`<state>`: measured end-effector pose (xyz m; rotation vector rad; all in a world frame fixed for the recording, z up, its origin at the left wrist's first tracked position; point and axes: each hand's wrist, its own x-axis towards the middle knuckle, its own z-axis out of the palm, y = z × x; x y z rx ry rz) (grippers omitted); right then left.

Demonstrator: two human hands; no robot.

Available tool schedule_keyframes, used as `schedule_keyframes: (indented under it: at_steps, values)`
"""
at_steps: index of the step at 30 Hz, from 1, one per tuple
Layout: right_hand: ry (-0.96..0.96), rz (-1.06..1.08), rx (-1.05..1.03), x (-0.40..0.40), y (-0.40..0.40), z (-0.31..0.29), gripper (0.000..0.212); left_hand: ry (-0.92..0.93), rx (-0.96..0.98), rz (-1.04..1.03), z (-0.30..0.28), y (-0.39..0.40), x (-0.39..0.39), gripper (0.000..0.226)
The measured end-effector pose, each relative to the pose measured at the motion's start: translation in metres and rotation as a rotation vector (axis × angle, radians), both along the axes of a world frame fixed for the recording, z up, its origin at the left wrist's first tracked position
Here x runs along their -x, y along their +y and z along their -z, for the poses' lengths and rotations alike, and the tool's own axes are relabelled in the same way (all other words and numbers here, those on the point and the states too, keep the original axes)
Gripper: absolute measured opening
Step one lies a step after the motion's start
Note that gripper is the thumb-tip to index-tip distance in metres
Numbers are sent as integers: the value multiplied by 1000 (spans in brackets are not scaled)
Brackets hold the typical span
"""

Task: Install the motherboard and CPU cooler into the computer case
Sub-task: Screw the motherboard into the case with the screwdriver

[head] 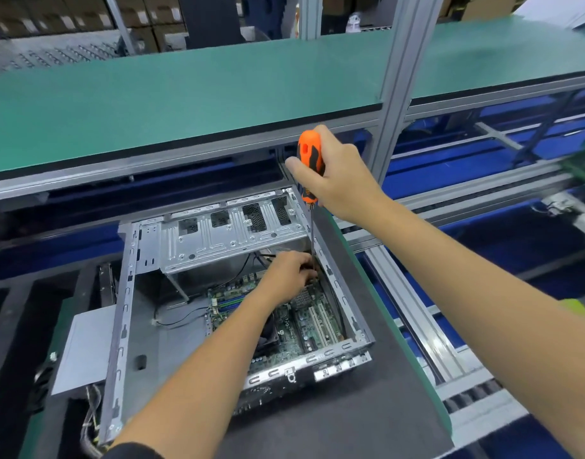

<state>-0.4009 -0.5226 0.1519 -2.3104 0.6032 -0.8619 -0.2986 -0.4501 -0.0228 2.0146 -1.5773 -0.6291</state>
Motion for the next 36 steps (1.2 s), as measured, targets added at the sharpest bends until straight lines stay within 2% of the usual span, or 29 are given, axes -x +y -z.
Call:
schedule_keyframes:
  at_steps: [6,14,28,30,33,36]
  values:
    - [28,-19,10,0,-1,9,34,-53,21,-29,8,-3,-2,15]
    - [46,-16,23,0,-2,18,39,-35,28,-23,15,-4,-3,20]
    - [55,-75,42,6,-7,14,30,-17,30,-21,20,-6,-1,18]
    - [89,-113,59,8,-8,7,31,-33,14,-4,20,-6,0,18]
    - [182,-117,193,6,-13,-11,20,-41,-4,12,21,-6,0,20]
    - [349,-155,233,3,-18,-32,19,-46,-12,18,21,-5,0,20]
